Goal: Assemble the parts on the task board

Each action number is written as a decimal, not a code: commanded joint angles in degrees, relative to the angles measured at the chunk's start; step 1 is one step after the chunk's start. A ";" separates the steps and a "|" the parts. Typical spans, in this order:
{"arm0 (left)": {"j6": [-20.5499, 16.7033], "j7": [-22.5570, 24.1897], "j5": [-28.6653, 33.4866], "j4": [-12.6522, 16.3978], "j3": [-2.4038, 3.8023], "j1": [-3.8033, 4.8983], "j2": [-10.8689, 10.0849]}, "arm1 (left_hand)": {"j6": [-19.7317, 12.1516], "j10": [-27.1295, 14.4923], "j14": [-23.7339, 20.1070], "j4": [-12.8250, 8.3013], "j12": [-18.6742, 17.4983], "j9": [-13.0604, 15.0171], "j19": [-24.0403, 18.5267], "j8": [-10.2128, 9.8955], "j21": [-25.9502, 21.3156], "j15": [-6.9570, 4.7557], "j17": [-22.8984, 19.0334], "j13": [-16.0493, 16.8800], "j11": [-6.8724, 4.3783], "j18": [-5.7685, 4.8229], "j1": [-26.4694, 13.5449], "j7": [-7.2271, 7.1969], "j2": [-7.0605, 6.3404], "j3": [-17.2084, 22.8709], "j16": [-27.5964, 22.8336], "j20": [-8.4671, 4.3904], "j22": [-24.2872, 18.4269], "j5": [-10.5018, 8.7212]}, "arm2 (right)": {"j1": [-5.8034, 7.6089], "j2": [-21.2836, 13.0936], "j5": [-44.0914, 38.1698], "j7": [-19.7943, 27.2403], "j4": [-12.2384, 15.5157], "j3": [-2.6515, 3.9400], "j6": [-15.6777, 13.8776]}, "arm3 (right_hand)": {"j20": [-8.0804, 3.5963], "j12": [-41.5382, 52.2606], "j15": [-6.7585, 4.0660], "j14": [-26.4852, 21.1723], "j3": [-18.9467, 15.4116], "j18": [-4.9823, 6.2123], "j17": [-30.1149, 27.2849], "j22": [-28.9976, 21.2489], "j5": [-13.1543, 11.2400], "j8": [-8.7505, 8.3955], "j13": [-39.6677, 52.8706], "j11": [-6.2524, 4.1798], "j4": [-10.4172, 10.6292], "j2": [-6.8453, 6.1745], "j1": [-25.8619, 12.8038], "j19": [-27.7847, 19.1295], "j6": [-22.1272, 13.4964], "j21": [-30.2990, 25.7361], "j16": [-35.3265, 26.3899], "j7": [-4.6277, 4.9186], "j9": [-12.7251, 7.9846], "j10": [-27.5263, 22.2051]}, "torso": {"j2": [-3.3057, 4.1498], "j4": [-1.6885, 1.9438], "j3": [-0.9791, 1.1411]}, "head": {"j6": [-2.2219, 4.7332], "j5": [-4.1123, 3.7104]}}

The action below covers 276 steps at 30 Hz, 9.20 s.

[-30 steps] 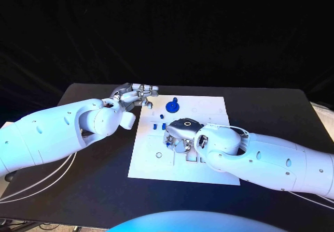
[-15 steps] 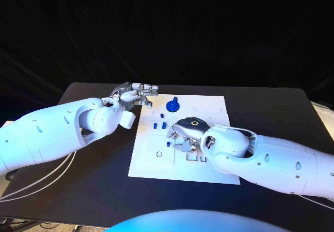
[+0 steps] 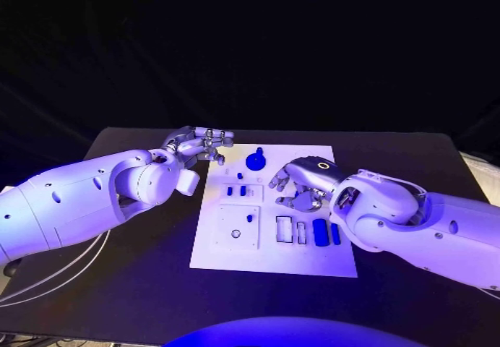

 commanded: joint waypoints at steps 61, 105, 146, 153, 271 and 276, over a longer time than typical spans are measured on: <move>1.97 0.02 0.30 1.12 -0.14 -0.15 -0.30 | -0.57 -0.39 -0.40 -0.45 0.34 -0.12 -0.31 0.13 -0.44 0.02 -0.36 0.12 -0.03 1.06 -0.24 0.05 0.47 -0.17 -0.46 0.15 -0.17 0.12 | 0.86 0.22 -4.68 -2.25 -5.22 -0.15 3.44 | -1.57 1.23 -1.58 1.64 2.95 -1.86 0.55 4.25 -2.44 0.94 -0.02 -1.83 -2.24 4.39 6.45 2.78 8.16 2.78 1.86 -2.06 0.70 5.45 | 0.02 -0.02 -0.08 | 0.25 -0.26; 1.41 0.37 0.48 1.45 -0.13 -0.23 0.02 | -0.62 -0.51 -0.37 -0.39 0.42 -0.14 -0.30 0.15 -0.52 0.05 -0.28 0.15 -0.01 1.06 -0.34 0.06 0.66 -0.18 -0.40 0.19 -0.23 0.14 | -5.28 11.64 0.96 3.52 -2.23 -0.06 3.34 | -1.55 0.65 -1.59 1.45 4.15 -1.91 0.16 4.61 -2.38 0.48 -0.05 -1.61 -3.26 4.39 7.06 2.86 7.76 3.11 1.55 -1.74 0.53 5.53 | 0.05 0.03 -0.11 | -0.82 1.93; 1.71 0.12 0.49 1.42 -0.13 -0.23 0.08 | -0.62 -0.51 -0.37 -0.39 0.42 -0.14 -0.30 0.15 -0.52 0.05 -0.28 0.15 -0.01 1.06 -0.34 0.06 0.66 -0.18 -0.40 0.19 -0.23 0.14 | -6.16 14.67 -3.09 0.68 -5.79 -0.75 10.06 | -1.06 -1.38 -0.56 1.22 3.47 -1.35 -0.79 1.84 -2.30 -1.16 -0.52 -0.44 -2.36 3.05 4.00 1.10 5.09 1.38 0.84 -0.77 -0.17 2.67 | 0.02 -0.06 -0.13 | -1.39 2.20; 1.72 0.11 0.49 1.58 -0.13 -0.23 -0.04 | -0.62 -0.51 -0.37 -0.39 0.42 -0.14 -0.30 0.15 -0.52 0.05 -0.28 0.15 -0.01 1.06 -0.34 0.06 0.66 -0.18 -0.40 0.19 -0.23 0.14 | -6.18 14.81 -1.89 1.15 -6.18 -0.98 9.12 | -0.08 -3.94 0.13 0.22 -2.23 -0.30 -5.06 -3.05 -2.28 -1.32 -0.43 0.37 0.38 0.18 -0.86 -1.31 -1.62 -2.04 -2.94 -0.69 -0.60 -3.20 | 0.07 -0.12 -0.13 | -1.45 2.25; 3.14 -0.33 0.41 1.23 -0.16 -0.58 -0.89 | -0.96 -1.25 -0.64 -0.06 0.81 -0.25 -0.28 0.29 -0.97 0.19 -0.83 0.26 0.11 1.06 -1.25 0.14 0.93 -0.60 -0.56 0.35 -0.57 0.33 | -6.25 -8.50 17.29 -12.36 9.24 -0.87 -5.42 | -3.60 50.15 -4.29 4.34 -29.24 -3.93 23.25 14.93 16.12 12.93 56.92 -5.29 19.49 9.20 1.57 7.94 2.31 9.87 24.45 -4.94 3.88 13.16 | -0.33 -1.32 -0.39 | 0.09 -1.53; 3.15 -0.37 0.41 1.24 -0.16 -0.59 -0.76 | -0.96 -1.25 -0.64 -0.06 0.81 -0.25 -0.28 0.29 -0.97 0.19 -0.83 0.26 0.11 1.06 -1.25 0.14 0.93 -0.60 -0.56 0.35 -0.57 0.33 | -6.23 -6.73 17.60 -14.29 8.57 -0.86 -2.41 | -3.78 50.97 -4.53 4.48 -30.14 -4.06 23.98 15.49 16.15 13.20 58.22 -5.62 20.09 10.02 -0.30 8.27 3.74 10.20 25.02 -5.40 4.68 14.25 | -0.29 -1.31 -0.39 | 0.09 -1.49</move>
